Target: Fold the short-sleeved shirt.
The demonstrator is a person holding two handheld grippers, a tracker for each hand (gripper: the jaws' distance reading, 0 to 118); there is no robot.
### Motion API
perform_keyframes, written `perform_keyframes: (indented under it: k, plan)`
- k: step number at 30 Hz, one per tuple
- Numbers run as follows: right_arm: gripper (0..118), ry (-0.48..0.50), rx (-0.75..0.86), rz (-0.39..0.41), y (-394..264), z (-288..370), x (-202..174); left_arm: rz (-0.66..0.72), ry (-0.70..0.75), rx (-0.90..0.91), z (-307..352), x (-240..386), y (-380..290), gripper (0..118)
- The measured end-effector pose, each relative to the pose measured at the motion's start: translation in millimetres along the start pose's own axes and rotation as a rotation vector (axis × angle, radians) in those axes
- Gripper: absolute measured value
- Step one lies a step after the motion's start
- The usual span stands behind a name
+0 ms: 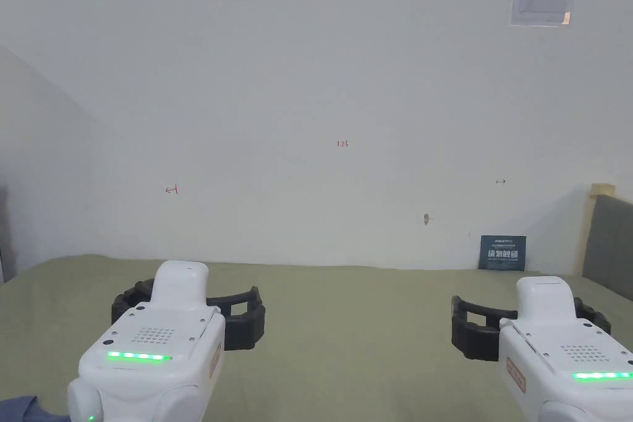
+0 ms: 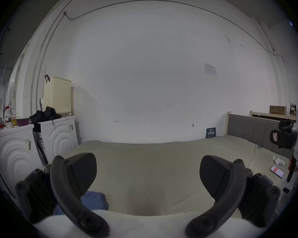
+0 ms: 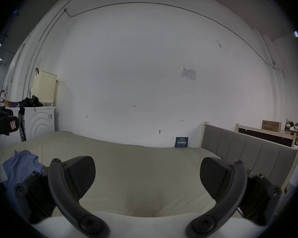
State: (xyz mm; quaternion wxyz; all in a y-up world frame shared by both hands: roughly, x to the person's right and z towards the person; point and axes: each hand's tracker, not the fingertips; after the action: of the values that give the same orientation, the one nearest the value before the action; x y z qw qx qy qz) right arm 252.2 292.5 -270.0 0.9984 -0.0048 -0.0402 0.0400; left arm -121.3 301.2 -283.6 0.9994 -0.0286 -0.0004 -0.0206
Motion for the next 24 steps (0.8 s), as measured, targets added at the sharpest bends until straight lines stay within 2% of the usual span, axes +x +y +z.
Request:
perform_keyframes:
  k: [10,24]
  plan:
    - [118,-0.001,-0.008,0.010,1.0,-4.6,3.3,-0.004,-0.019,-0.001,-1.1,2.6,2.4,118]
    - [118,0.001,-0.025,-0.021,0.4,-9.1,14.8,0.004,-0.017,-0.009,-5.6,2.8,0.5,118]
